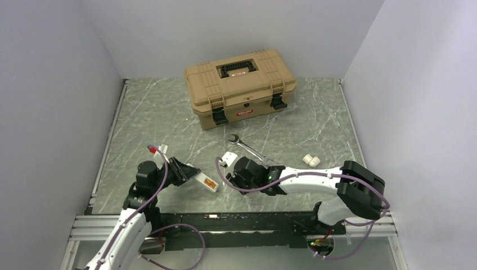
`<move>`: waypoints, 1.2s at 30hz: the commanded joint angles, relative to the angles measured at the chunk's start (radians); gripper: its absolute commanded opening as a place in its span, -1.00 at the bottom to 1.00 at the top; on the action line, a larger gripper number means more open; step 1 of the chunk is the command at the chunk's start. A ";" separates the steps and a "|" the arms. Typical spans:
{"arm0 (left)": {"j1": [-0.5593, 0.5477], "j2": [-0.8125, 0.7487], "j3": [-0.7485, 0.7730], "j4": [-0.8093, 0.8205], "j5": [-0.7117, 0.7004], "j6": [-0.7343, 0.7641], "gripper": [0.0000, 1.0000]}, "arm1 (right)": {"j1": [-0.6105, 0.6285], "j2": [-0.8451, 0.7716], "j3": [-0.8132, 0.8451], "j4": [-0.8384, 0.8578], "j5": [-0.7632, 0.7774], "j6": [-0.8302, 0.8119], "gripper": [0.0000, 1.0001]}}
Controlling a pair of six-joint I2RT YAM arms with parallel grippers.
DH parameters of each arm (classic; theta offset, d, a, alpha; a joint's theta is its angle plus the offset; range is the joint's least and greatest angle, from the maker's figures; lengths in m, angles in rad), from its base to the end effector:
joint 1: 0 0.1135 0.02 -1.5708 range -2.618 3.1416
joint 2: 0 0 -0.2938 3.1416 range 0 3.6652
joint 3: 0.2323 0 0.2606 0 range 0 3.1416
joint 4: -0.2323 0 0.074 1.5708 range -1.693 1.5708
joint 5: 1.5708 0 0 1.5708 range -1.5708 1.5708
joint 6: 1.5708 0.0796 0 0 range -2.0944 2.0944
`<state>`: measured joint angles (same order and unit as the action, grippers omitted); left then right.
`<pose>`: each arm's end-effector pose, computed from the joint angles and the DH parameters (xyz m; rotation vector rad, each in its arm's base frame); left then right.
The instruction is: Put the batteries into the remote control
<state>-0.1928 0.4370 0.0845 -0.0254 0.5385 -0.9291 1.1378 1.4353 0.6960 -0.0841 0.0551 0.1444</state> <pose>0.1343 -0.0678 0.1541 -0.3839 2.0753 -1.2340 0.1351 0.2818 0.1655 -1.1492 2.1761 0.5228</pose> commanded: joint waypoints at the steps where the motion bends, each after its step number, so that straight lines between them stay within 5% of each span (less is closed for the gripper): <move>1: 0.006 0.020 -0.002 0.115 0.033 -0.022 -1.00 | 0.002 -0.036 -0.005 -0.008 0.077 0.009 -0.37; 12: 0.006 -0.004 0.000 0.070 0.029 -0.006 -0.99 | -0.180 0.019 0.110 -0.077 0.127 0.083 -0.02; 24: 0.006 -0.015 0.008 0.042 0.025 0.003 -0.98 | -0.271 0.185 0.165 -0.053 0.112 0.220 -0.60; 36: 0.006 -0.025 0.001 0.039 0.026 0.000 -0.97 | -0.273 0.183 0.098 -0.092 0.135 0.297 -0.74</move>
<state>-0.1928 0.4259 0.0830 -0.0216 0.5526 -0.9363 0.8650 1.6463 0.8436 -0.1581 0.1753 0.3756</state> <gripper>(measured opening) 0.279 0.147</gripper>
